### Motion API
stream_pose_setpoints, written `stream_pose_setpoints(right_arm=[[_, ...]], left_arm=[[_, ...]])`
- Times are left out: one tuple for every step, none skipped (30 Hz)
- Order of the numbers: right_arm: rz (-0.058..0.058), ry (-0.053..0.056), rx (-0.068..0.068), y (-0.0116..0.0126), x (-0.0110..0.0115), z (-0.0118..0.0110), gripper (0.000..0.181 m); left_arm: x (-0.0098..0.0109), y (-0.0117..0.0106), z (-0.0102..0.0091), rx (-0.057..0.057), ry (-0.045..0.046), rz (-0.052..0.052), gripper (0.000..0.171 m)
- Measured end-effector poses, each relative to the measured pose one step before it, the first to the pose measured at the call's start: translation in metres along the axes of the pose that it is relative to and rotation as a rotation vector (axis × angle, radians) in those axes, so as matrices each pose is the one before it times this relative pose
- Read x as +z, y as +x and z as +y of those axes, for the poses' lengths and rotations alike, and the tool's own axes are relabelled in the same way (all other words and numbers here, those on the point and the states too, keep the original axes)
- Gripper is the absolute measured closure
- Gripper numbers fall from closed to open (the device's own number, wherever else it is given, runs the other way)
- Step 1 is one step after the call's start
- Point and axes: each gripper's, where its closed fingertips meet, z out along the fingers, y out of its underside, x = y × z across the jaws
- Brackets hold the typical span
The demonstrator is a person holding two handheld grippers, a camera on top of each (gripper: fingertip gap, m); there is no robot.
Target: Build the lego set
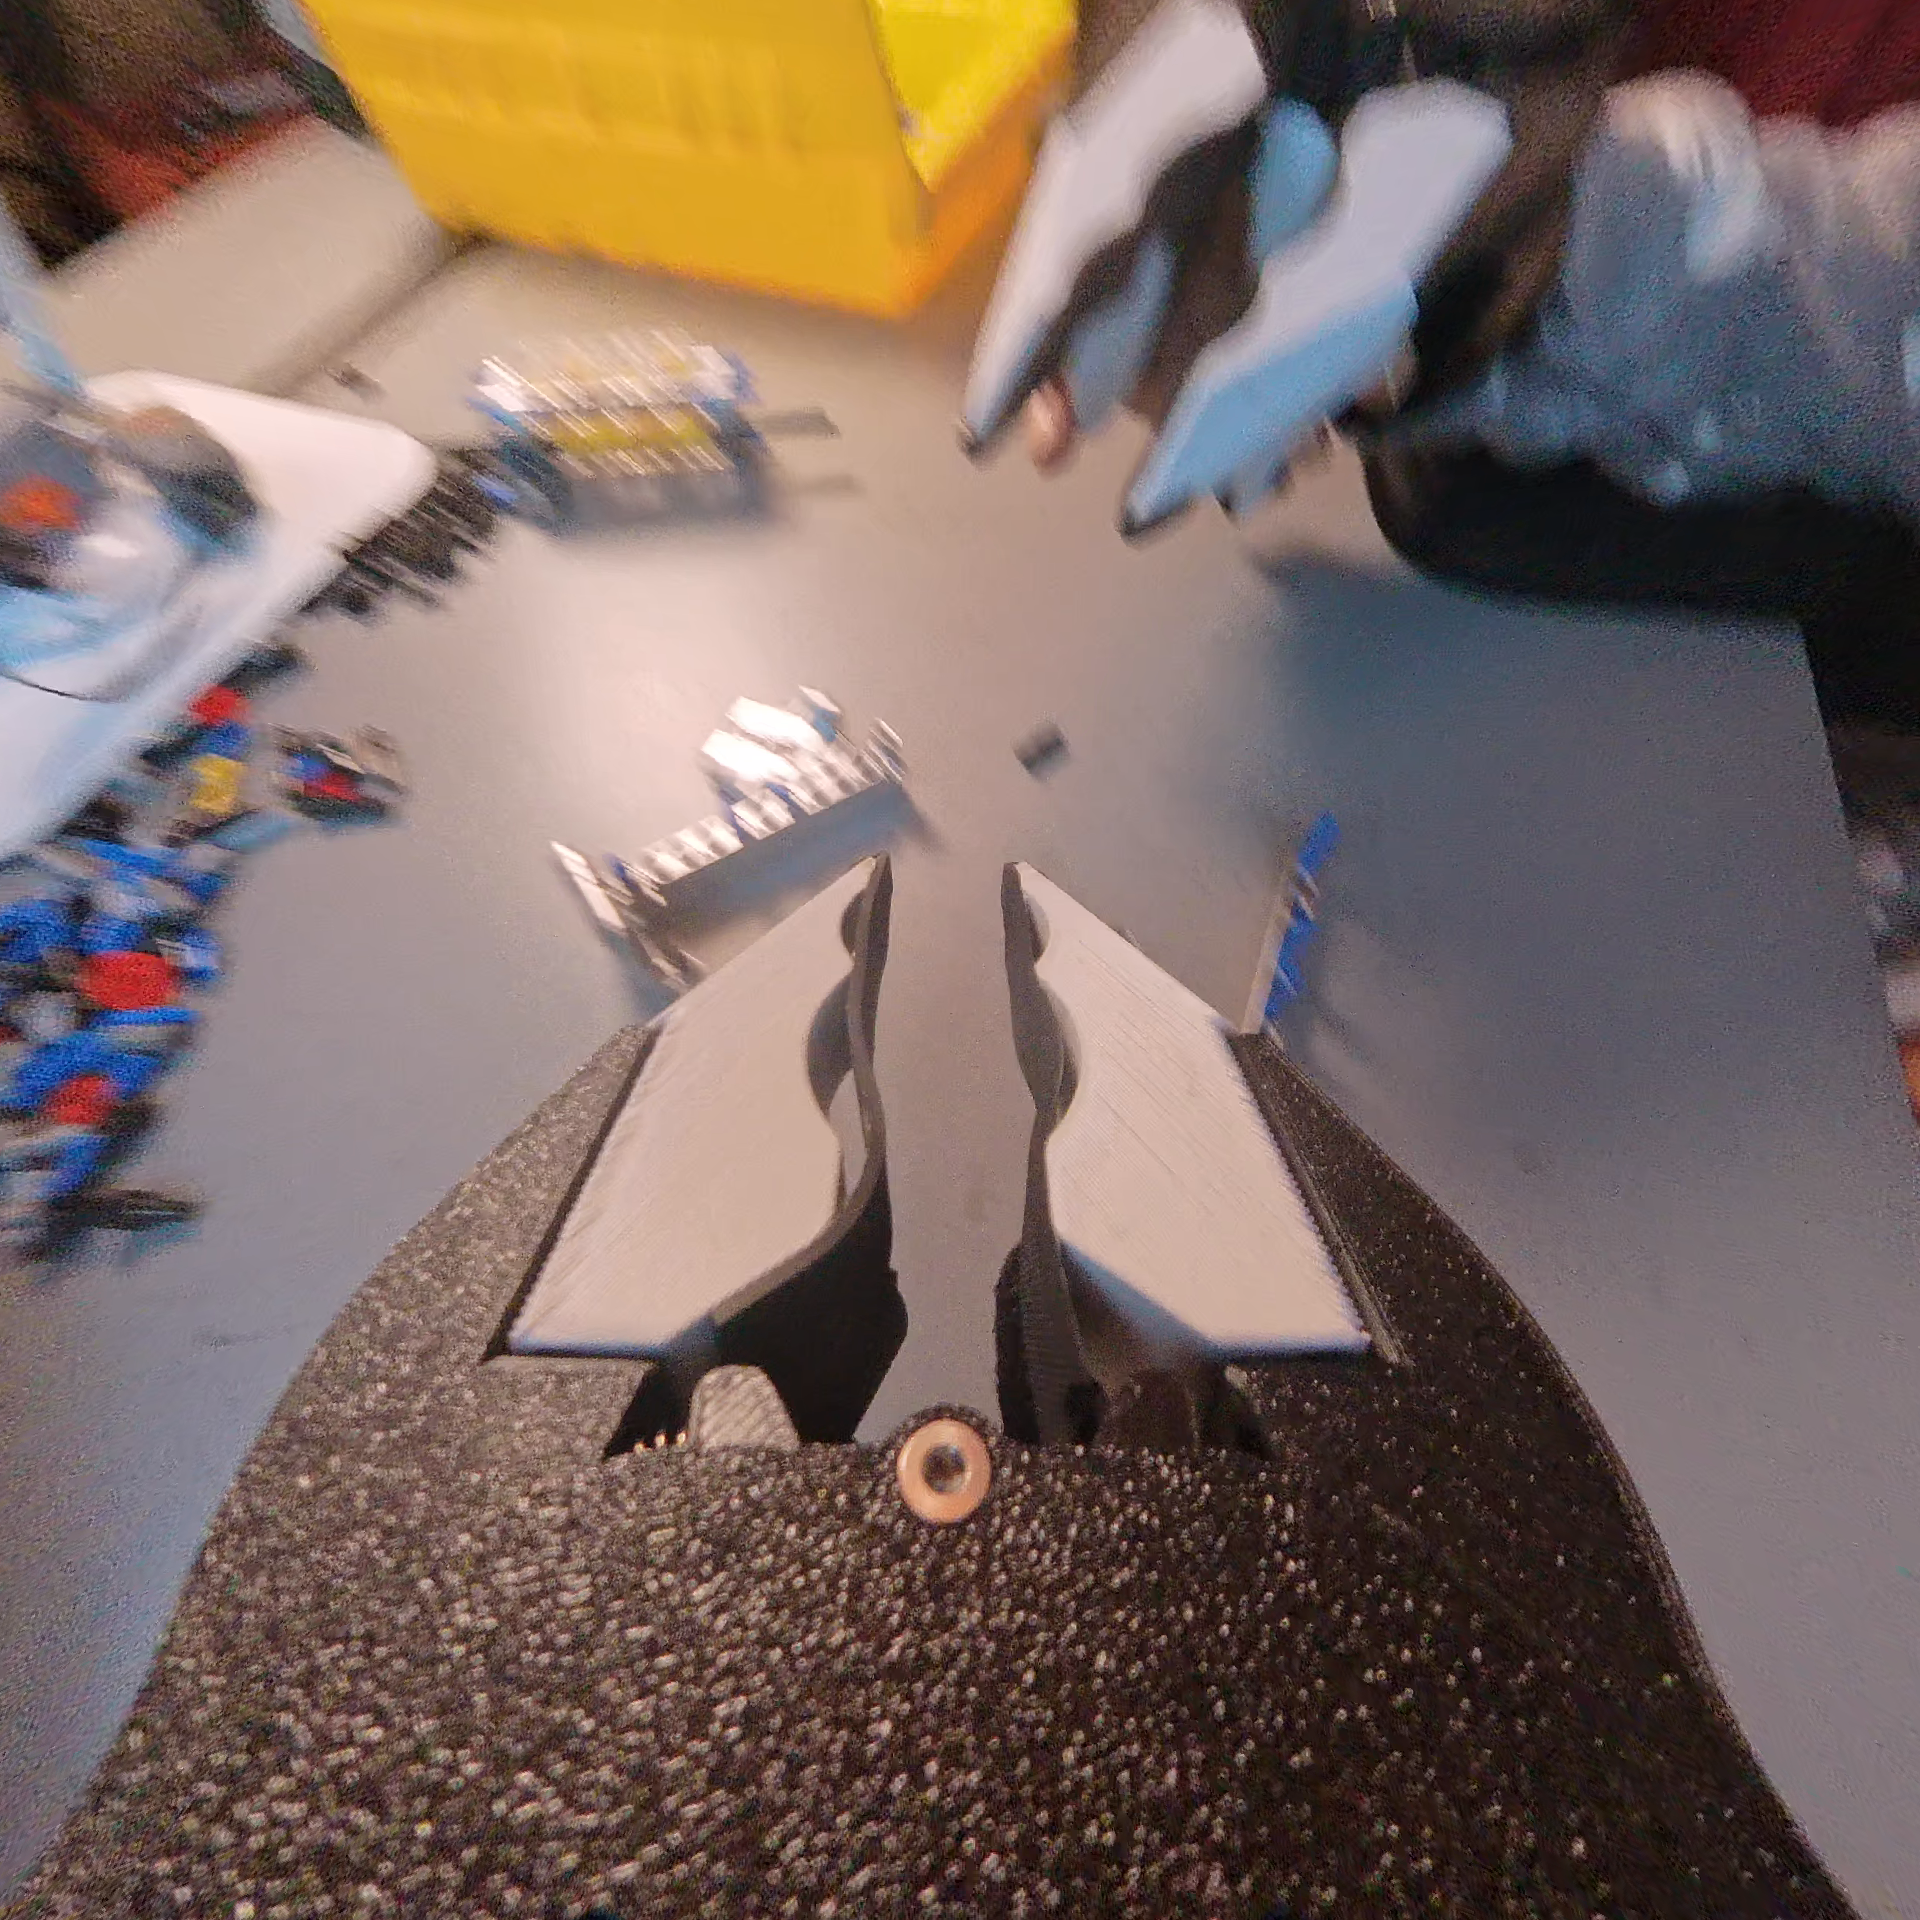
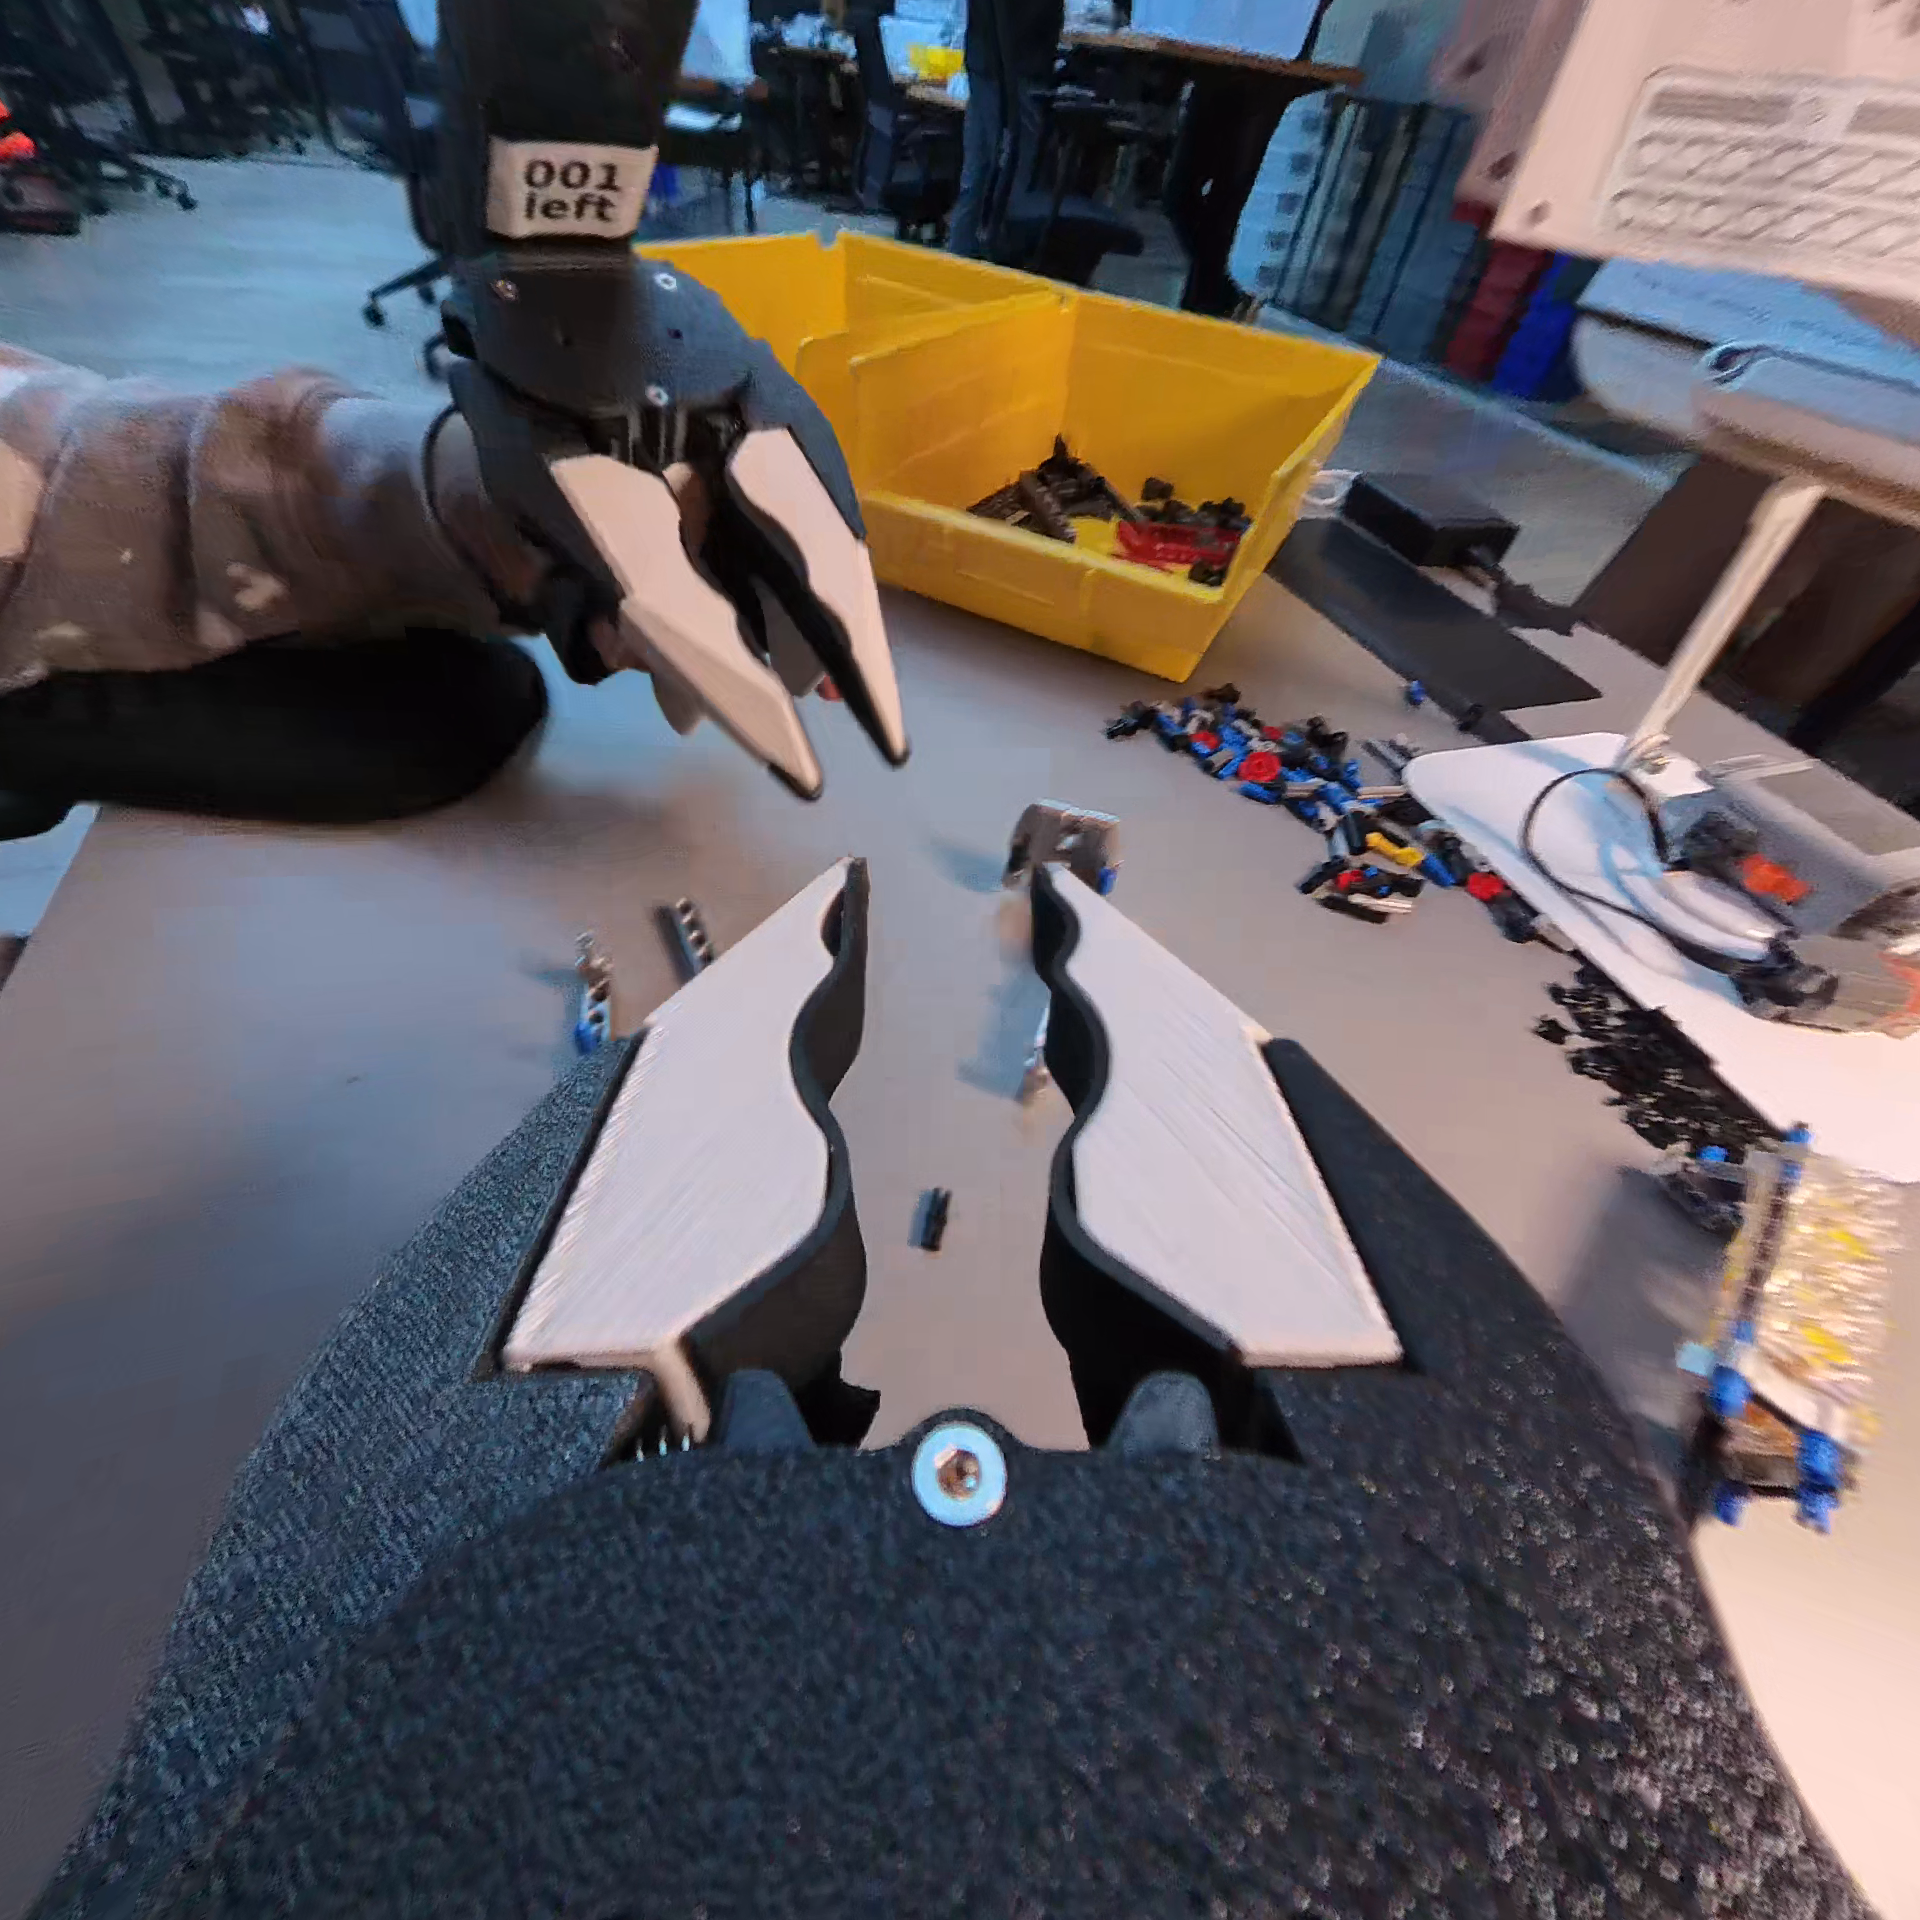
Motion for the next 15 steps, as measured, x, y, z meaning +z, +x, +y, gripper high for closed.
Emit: stream_pose_setpoints(right_arm=[[0.0458, 0.0326, 0.0137, 0.01372, -0.00093, -0.00938, 0.152], [0.0493, 0.0238, 0.0178, 0.01581, 0.00026, -0.00925, 0.152], [0.0476, 0.0159, 0.0187, 0.01629, 0.00147, -0.00887, 0.152], [0.0370, 0.0142, 0.0153, 0.01469, 0.00215, -0.00887, 0.152], [0.0375, 0.0122, 0.0119, 0.01489, 0.00296, -0.00901, 0.153], [0.0392, 0.0064, 0.0059, 0.01492, 0.00402, -0.00855, 0.155], [0.0374, 0.0051, -0.0023, 0.01444, 0.00518, -0.00836, 0.155], [0.0394, 0.0081, -0.0080, 0.01442, 0.00605, -0.00863, 0.156], [0.0368, 0.0054, -0.0125, 0.01370, 0.00738, -0.00781, 0.158], [0.0255, -0.0053, -0.0157, 0.01194, 0.00857, -0.00544, 0.158], [0.0248, -0.0095, -0.0184, 0.01129, 0.00926, -0.00395, 0.158], [0.0266, -0.0027, -0.0250, 0.01112, 0.00924, -0.00403, 0.158], [0.0232, -0.0045, -0.0360, 0.00992, 0.01012, -0.00319, 0.159], [0.0237, -0.0164, -0.0472, 0.00935, 0.01150, -0.00118, 0.159], [0.0284, -0.0248, -0.0545, 0.00942, 0.01282, -0.00025, 0.159]], left_arm=[[-0.00544, -0.02413, -0.03072, -0.0431, 0.09432, -0.0757, 0.152], [-0.00160, -0.01671, -0.03381, -0.0278, 0.09221, -0.0370, 0.152], [0.00349, -0.00932, -0.03348, -0.0043, 0.07497, -0.0135, 0.152], [0.00932, -0.00652, -0.02829, 0.0291, 0.03861, -0.0233, 0.153], [0.01403, -0.00864, -0.02002, 0.0690, -0.00752, -0.0559, 0.153], [0.01556, -0.01616, -0.01331, 0.1004, -0.03816, -0.1117, 0.155], [0.01496, -0.02326, -0.00868, 0.1019, -0.04519, -0.1558, 0.164], [0.01611, -0.02084, -0.00335, 0.0645, -0.04760, -0.1259, 0.171], [0.01723, -0.01251, 0.00271, 0.0222, -0.05625, -0.0547, 0.171], [0.01586, -0.00982, 0.00798, 0.0069, -0.06598, -0.0257, 0.171], [0.01292, -0.01279, 0.00934, 0.0134, -0.05351, -0.0369, 0.171], [0.01068, -0.01552, 0.00995, 0.0288, -0.03977, -0.0512, 0.171], [0.00972, -0.01529, 0.01119, 0.0268, -0.03502, -0.0471, 0.171], [0.00920, -0.01277, 0.01121, 0.0105, -0.02842, -0.0301, 0.171], [0.00811, -0.01004, 0.00952, -0.0024, -0.01646, -0.0126, 0.171]])
